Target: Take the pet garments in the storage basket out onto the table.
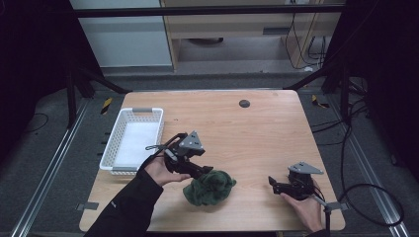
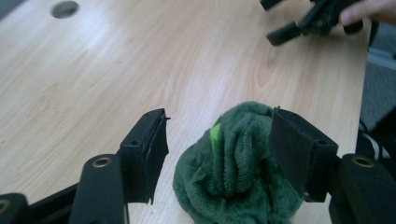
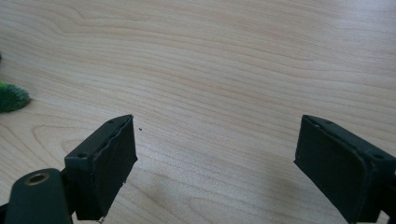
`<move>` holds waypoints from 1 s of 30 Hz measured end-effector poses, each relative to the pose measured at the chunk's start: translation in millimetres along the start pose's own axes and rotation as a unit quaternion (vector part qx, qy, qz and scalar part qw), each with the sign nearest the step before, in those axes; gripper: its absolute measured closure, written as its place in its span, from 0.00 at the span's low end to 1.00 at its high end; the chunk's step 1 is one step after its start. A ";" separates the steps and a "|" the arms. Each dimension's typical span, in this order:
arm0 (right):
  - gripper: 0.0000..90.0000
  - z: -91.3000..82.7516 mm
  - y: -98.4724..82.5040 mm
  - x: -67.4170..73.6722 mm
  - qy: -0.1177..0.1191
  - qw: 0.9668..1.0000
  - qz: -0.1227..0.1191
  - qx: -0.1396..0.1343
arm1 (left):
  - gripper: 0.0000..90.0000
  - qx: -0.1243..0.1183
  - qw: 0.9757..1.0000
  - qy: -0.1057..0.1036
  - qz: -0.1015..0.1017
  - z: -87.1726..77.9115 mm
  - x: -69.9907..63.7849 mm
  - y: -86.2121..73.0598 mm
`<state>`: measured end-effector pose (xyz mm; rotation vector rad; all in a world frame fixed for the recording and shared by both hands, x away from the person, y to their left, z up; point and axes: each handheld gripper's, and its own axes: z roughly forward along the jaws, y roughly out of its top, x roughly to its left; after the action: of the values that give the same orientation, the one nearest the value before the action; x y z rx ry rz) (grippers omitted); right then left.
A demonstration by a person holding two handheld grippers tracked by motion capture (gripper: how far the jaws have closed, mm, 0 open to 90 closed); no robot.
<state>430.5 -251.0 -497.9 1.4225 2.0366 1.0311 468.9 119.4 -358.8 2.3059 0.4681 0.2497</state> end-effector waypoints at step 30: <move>0.13 0.3 -0.6 0.1 -0.006 1.000 -0.002 -0.003 | 0.43 -0.156 0.957 0.185 -0.158 -26.8 -13.7 -113.5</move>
<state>430.3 -250.9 -498.5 1.4171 2.0263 1.0232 418.8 204.7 -422.2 1.8450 0.9067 0.5591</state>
